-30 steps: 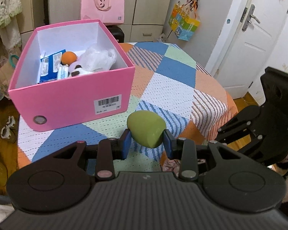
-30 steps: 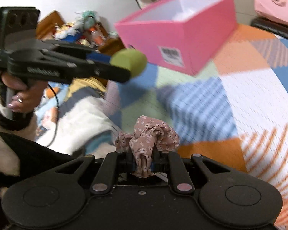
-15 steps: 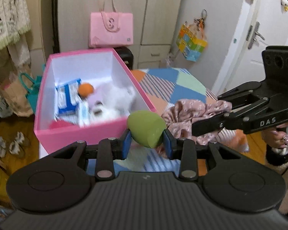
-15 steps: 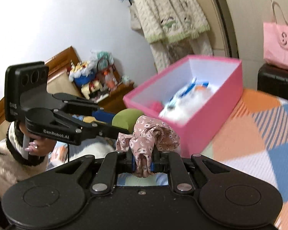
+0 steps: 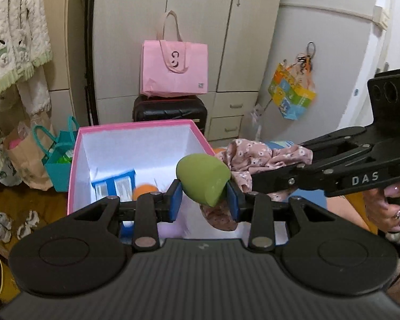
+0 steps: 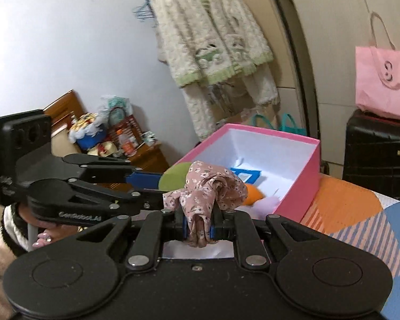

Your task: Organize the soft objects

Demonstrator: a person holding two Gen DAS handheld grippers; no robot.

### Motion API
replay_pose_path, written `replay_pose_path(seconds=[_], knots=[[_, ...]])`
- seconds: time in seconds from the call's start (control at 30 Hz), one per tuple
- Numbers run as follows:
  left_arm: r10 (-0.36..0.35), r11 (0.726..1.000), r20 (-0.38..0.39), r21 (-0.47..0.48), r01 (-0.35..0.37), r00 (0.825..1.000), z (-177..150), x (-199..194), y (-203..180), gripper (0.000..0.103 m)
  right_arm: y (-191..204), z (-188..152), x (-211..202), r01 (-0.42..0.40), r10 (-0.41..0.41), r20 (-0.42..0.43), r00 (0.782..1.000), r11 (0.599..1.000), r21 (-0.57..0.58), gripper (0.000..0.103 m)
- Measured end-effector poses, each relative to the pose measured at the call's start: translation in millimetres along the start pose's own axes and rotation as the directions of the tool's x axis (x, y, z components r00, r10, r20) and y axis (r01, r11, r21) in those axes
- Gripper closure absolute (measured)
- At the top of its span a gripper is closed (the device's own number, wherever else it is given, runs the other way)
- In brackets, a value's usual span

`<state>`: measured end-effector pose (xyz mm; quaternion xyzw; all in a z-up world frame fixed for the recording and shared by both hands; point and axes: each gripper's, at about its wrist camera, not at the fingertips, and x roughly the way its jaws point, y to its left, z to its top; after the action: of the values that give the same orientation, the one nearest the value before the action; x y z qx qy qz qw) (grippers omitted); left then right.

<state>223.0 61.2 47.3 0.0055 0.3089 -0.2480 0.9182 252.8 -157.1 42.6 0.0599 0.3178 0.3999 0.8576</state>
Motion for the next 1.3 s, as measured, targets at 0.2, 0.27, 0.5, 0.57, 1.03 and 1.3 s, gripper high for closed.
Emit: replay_pose_path(seconds=[0.2, 0.27, 0.5, 0.57, 1.03, 1.3], knots=[[-0.005, 0.994, -0.090, -0.109, -0.005, 0.996, 23, 49, 29, 0.069, -12, 17, 42, 0.137, -0.141, -0.029, 0.990, 0.984, -0.115, 0.085], [0.022, 0.994, -0.101, -0.104, -0.032, 0.995, 26, 66, 32, 0.069, -13, 21, 60, 0.187, -0.196, -0.042, 0.980, 0.969, -0.162, 0.085], [0.052, 0.987, -0.165, -0.142, -0.076, 0.985, 28, 110, 52, 0.069, -23, 25, 102, 0.257, -0.297, -0.116, 0.948, 0.926, -0.277, 0.085], [0.059, 0.984, -0.178, -0.157, -0.088, 0.982, 28, 118, 58, 0.067, -21, 24, 108, 0.286, -0.336, -0.114, 0.935, 0.904, -0.318, 0.082], [0.038, 0.987, -0.120, -0.150, -0.056, 0.992, 26, 73, 55, 0.041, 3, 5, 50, 0.298, -0.298, 0.043, 0.954, 0.912, -0.281, 0.058], [0.092, 0.994, -0.078, -0.047, -0.096, 0.993, 7, 21, 20, 0.034, 36, -25, 0, 0.331, -0.317, 0.097, 0.943, 0.920, -0.209, 0.052]])
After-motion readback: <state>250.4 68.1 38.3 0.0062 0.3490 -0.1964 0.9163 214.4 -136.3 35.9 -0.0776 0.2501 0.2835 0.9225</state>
